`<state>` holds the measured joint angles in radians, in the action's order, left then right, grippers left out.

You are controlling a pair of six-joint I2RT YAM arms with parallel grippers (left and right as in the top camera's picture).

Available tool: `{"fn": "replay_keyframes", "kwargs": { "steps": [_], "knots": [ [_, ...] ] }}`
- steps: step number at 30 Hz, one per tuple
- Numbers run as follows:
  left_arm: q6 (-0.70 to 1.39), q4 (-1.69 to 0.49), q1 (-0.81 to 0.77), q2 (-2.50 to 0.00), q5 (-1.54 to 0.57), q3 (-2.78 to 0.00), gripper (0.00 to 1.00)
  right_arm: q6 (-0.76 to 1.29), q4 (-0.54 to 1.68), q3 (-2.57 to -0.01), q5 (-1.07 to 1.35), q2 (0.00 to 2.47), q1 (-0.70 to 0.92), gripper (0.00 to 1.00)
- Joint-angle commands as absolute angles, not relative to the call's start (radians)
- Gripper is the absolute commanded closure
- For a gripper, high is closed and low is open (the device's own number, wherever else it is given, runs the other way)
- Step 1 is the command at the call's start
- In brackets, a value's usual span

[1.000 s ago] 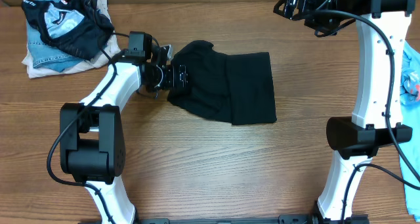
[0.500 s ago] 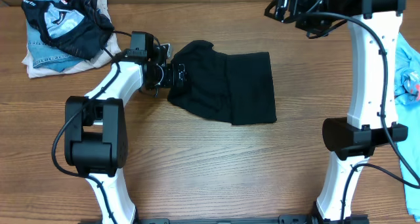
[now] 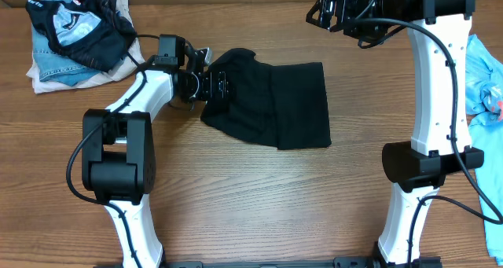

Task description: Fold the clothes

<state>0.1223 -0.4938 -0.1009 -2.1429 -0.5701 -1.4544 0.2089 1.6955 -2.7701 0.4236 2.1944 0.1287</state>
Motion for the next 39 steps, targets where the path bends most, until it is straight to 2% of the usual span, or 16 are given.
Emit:
{"fn": "replay_keyframes", "kwargs": {
  "steps": [1,13,16,20,22,28,30,31,39],
  "knots": [
    [0.094,-0.545,-0.122,-2.23,-0.603,-1.416,0.01,0.2,1.694,-2.769,0.439,2.162,0.13,0.0],
    [0.086,-0.63,-0.144,-2.25,-0.596,-1.416,0.0,0.2,1.694,-2.769,0.449,2.162,0.13,0.0],
    [0.102,-0.632,-0.145,-2.25,-0.596,-1.416,0.04,0.199,1.694,-2.769,0.449,2.162,0.13,0.0],
    [0.144,-0.619,-0.157,-2.25,-0.596,-1.416,0.13,0.181,1.694,-2.769,0.449,2.162,0.13,0.0],
    [0.143,-0.614,-0.163,-2.25,-0.595,-1.416,0.22,0.181,1.694,-2.769,0.447,2.162,0.13,0.0],
    [0.192,-0.571,-0.199,-2.25,-0.595,-1.416,0.59,0.181,1.694,-2.769,0.446,2.162,0.13,0.0],
    [0.197,-0.553,-0.212,-2.25,-0.584,-1.416,0.87,0.181,1.694,-2.769,0.446,2.162,0.13,0.0],
    [0.216,-0.551,-0.216,-2.25,-0.561,-1.416,0.96,0.181,1.694,-2.769,0.446,2.162,0.13,0.0],
    [0.25,-0.679,-0.177,-2.249,-0.291,-1.416,0.96,0.179,1.694,-2.769,0.446,2.163,0.13,0.0]
  ]
}}
